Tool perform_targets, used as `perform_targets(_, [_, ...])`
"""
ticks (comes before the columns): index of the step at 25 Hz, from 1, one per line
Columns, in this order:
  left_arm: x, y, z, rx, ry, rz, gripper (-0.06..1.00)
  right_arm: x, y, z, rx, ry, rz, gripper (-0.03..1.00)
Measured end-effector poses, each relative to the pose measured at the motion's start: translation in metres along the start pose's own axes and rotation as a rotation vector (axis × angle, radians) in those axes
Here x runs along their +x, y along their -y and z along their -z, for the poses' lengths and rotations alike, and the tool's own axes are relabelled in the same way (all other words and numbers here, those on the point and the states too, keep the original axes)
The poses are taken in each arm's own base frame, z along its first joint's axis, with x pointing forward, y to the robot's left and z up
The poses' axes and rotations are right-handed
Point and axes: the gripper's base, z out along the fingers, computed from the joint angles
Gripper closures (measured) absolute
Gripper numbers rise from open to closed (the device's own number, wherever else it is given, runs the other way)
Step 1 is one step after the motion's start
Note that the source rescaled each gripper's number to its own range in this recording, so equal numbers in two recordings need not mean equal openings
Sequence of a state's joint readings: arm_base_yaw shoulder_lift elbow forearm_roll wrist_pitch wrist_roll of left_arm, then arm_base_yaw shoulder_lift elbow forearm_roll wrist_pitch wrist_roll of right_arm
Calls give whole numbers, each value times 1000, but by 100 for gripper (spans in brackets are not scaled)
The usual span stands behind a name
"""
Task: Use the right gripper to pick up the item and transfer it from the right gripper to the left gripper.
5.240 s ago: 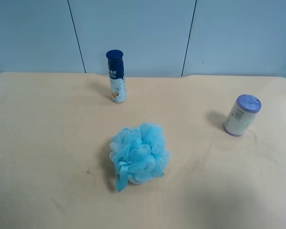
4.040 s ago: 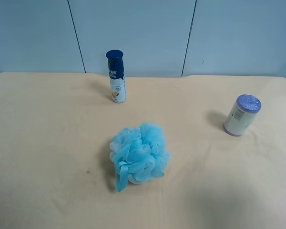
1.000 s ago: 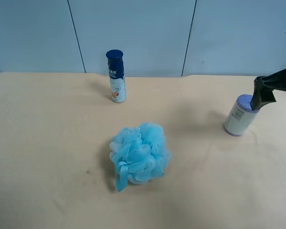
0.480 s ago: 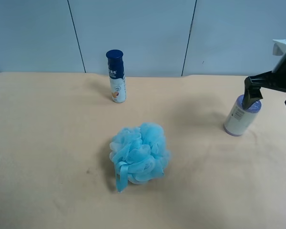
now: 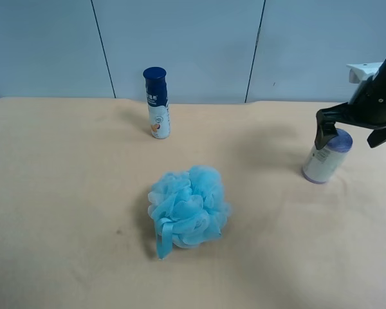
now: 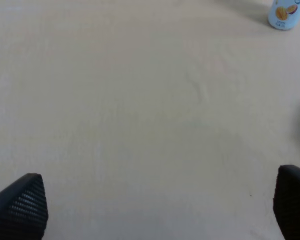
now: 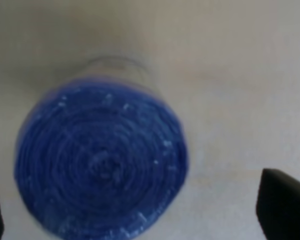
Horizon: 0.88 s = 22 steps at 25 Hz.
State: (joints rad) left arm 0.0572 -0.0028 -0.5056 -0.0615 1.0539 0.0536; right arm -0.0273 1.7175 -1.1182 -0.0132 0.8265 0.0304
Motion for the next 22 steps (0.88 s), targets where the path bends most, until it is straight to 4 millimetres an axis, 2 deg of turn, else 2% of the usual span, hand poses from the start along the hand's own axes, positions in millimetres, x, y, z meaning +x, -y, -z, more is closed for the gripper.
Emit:
perform_targets(10, [0, 0, 0, 0, 0, 0, 21, -5, -2, -27, -17, -20, 1, -3])
perform_targets(19, [0, 0, 0, 0, -1, 0, 21, -7, -4, -29, -25, -9, 18, -3])
perform_targets(20, [0, 0, 0, 0, -1, 0, 21, -7, -4, -29, -25, -9, 18, -1])
perform_targets(22, [0, 0, 0, 0, -1, 0, 21, -7, -4, -29, -25, -9, 18, 13])
